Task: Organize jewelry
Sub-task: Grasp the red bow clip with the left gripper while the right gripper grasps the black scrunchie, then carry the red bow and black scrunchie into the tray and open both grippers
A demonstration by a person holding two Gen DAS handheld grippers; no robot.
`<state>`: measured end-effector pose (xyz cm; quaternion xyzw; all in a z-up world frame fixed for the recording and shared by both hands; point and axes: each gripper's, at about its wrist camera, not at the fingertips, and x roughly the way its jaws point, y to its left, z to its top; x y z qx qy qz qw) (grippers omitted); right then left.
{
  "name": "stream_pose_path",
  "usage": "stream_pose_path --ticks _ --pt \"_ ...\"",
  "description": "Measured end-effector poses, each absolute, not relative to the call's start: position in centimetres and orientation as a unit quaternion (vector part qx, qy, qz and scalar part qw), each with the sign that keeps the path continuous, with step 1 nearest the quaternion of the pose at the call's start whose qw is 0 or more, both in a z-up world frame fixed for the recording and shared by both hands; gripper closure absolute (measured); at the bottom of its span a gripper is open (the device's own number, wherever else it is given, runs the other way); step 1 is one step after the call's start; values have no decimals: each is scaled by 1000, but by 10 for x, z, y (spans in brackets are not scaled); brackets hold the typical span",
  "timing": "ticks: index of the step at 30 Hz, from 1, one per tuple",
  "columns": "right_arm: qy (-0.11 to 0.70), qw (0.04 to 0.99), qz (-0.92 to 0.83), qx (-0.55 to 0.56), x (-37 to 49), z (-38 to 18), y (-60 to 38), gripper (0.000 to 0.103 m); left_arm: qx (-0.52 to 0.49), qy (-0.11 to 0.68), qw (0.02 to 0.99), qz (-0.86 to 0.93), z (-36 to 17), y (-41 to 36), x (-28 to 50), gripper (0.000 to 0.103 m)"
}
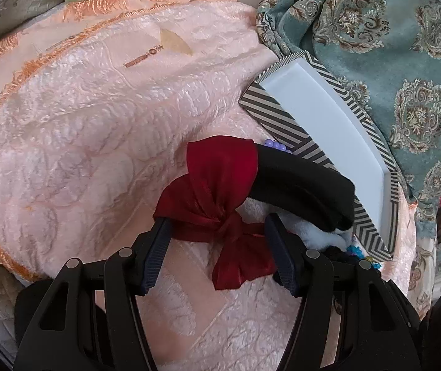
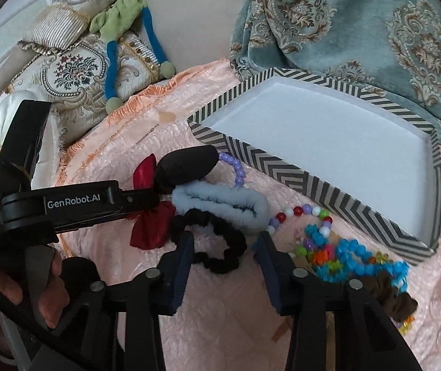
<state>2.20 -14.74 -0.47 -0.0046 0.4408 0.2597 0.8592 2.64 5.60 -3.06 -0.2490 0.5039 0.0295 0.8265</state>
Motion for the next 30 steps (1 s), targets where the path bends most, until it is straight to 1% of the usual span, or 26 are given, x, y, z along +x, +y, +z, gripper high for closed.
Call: stream_pose_path --ticks 1,2,3,4,6,10,11,16,21,30 --pt "442 858 261 -5 24 -7 -147 76 -247 503 828 30 -32 55 28 41" --pt "444 857 261 -5 27 -10 -146 85 -245 501 829 28 -33 54 28 43" --pt "445 857 262 -4 28 -12 -146 91 -244 498 832 25 -34 54 29 50" --pt "445 857 261 -3 29 -14 -146 92 -243 498 832 23 -35 55 30 57" --pt "443 857 264 4 28 -15 -147 97 -242 502 830 22 -36 58 31 75" --pt "432 861 267 22 21 -3 -156 98 -248 495 833 7 -30 65 26 84" --pt "427 862 270 32 17 2 -159 98 -242 493 836 8 -27 66 22 89" --pt "403 872 274 54 2 27 -171 98 -236 482 844 -5 -9 70 8 90" --pt "387 881 264 67 -2 48 -183 98 -214 458 863 -16 21 66 0 90" --pt "370 899 221 72 14 70 -211 98 -153 431 889 -29 55 38 29 90"
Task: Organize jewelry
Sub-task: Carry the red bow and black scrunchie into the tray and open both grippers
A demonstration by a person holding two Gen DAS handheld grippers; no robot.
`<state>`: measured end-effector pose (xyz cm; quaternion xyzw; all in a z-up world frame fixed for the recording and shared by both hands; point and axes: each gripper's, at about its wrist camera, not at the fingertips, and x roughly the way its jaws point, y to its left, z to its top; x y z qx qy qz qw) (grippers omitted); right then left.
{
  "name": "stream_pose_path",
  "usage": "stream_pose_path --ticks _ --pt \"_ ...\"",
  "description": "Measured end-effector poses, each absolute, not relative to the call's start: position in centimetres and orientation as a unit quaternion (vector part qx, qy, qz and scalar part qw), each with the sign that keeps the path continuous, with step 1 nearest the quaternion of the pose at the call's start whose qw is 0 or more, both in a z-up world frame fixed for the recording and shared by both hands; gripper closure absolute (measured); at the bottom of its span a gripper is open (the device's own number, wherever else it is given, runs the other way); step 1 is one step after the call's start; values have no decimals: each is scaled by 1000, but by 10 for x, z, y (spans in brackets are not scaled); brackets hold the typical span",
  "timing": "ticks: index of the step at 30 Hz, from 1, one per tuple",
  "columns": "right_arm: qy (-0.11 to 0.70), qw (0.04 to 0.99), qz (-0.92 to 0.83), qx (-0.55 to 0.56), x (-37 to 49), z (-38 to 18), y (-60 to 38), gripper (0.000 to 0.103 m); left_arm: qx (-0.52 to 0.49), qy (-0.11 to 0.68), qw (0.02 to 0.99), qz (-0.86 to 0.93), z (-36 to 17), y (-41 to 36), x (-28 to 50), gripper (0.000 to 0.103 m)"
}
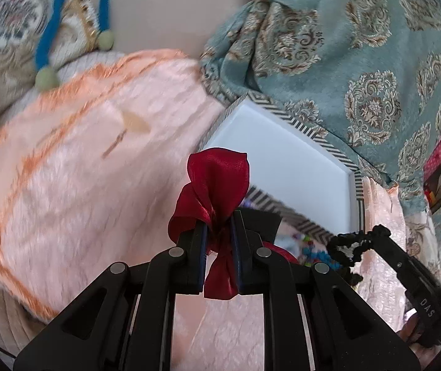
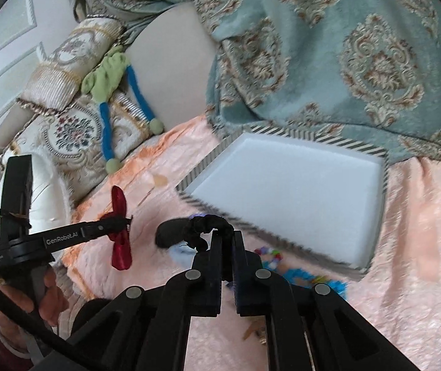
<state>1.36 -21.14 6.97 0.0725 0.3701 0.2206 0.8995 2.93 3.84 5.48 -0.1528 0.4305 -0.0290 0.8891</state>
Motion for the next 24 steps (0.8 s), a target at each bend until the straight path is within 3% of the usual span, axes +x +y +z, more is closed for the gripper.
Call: stream_pose_path --ticks 10,24 --pt "389 903 161 87 61 59 -246 98 -104 423 899 -37 65 13 106 90" --pt "466 872 97 112 108 -2 -281 98 -40 475 878 -34 7 -22 189 90"
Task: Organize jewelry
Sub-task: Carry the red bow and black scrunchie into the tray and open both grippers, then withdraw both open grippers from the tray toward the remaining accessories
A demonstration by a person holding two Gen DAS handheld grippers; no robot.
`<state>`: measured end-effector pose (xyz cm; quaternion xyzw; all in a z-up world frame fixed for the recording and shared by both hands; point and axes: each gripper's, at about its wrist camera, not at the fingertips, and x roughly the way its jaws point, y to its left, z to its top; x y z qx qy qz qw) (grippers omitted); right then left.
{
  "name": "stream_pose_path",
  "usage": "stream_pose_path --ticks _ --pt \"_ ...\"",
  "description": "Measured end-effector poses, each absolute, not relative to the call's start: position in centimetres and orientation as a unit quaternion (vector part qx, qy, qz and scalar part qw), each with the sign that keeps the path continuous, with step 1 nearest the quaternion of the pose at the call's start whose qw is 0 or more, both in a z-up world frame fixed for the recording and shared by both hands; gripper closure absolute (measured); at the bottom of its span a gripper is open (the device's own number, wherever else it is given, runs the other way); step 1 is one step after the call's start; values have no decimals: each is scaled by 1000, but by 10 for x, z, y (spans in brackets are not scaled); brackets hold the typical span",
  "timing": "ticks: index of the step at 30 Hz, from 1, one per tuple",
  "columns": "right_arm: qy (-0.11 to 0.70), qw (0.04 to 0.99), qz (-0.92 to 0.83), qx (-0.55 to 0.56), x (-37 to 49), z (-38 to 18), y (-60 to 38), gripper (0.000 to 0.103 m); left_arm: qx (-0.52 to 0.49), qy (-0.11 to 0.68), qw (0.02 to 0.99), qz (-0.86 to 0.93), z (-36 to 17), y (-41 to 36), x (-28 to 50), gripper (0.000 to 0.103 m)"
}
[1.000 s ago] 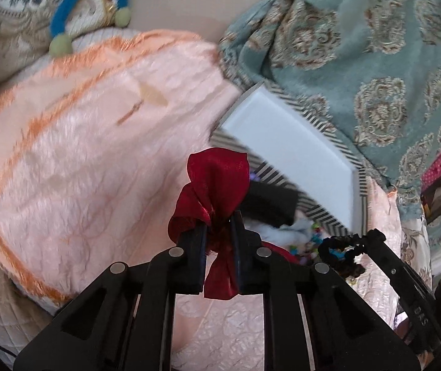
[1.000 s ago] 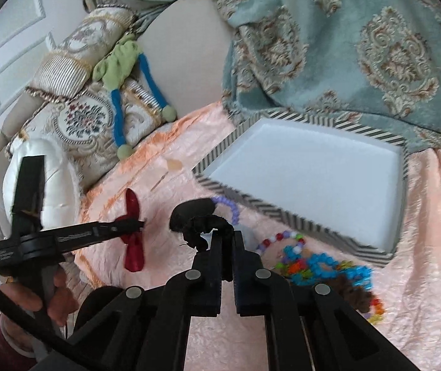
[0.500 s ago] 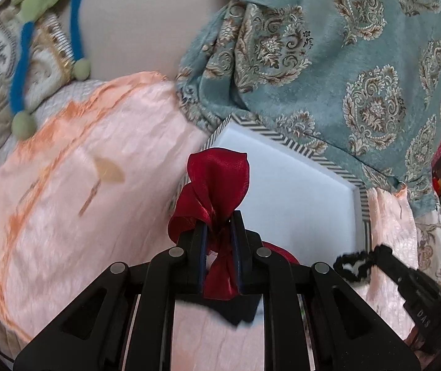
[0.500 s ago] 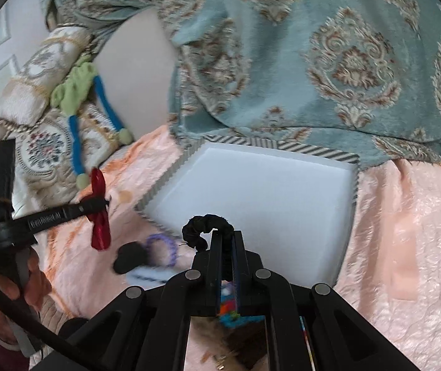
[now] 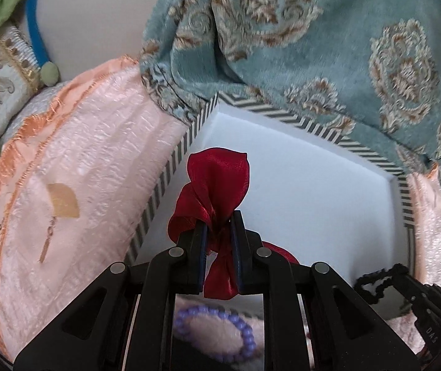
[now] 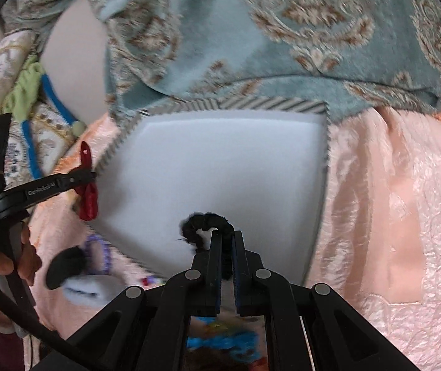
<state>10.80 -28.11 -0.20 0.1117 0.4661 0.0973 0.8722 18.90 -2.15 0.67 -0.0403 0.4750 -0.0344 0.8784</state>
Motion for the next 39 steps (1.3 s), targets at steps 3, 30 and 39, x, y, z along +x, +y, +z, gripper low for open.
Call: stream_pose_path --ticks 3,30,39 --pt "480 867 78 107 116 -11 -287 98 -38 489 871 -31 -5 -24 200 90" --pt "438 893 72 77 73 28 -261 61 -38 446 894 -22 44 -16 125 52" --pt "422 900 79 79 38 49 -248 61 -14 405 914 -16 63 -24 68 52"
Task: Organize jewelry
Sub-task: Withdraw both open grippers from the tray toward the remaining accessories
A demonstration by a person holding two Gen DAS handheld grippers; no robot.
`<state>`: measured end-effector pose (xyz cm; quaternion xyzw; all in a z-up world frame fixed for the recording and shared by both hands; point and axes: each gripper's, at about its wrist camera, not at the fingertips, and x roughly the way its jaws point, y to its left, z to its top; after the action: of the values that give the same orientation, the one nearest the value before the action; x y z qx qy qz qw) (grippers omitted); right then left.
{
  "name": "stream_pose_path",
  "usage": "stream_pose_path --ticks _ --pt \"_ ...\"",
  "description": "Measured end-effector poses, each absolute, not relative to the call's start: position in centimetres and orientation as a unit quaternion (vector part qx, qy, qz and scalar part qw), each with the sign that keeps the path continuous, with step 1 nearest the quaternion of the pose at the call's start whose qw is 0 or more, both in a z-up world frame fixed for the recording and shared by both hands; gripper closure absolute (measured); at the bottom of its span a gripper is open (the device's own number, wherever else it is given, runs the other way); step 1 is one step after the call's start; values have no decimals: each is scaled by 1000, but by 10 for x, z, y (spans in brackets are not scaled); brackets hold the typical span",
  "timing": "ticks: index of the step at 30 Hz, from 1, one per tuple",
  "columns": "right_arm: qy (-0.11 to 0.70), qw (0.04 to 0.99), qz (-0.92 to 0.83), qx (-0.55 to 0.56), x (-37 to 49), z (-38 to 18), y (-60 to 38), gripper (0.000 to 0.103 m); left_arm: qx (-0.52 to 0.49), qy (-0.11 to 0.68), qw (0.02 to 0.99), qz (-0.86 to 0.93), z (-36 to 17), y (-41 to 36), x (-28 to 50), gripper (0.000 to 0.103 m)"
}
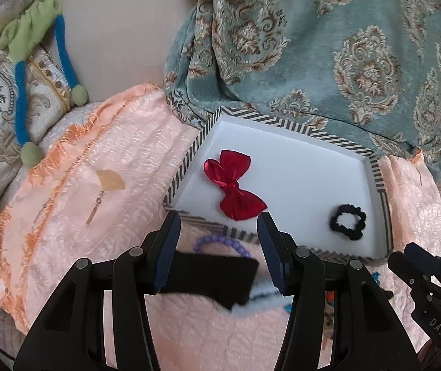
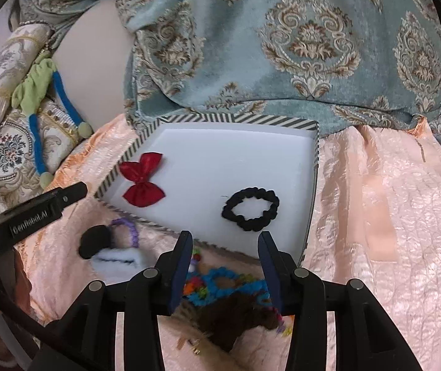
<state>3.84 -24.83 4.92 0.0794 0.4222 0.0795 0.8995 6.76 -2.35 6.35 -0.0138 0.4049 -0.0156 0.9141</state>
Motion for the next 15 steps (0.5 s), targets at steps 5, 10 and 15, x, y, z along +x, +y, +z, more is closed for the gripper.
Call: stream_pose_path --ticks 5,10,15 --pt "406 908 82 66 17 62 -240 52 -11 392 920 -13 68 -27 41 52" --pt "399 910 88 65 -1 70 -239 52 -4 382 924 -9 71 -31 18 52" --pt "393 913 93 61 -18 75 -238 46 -4 377 926 -9 72 -34 0 52"
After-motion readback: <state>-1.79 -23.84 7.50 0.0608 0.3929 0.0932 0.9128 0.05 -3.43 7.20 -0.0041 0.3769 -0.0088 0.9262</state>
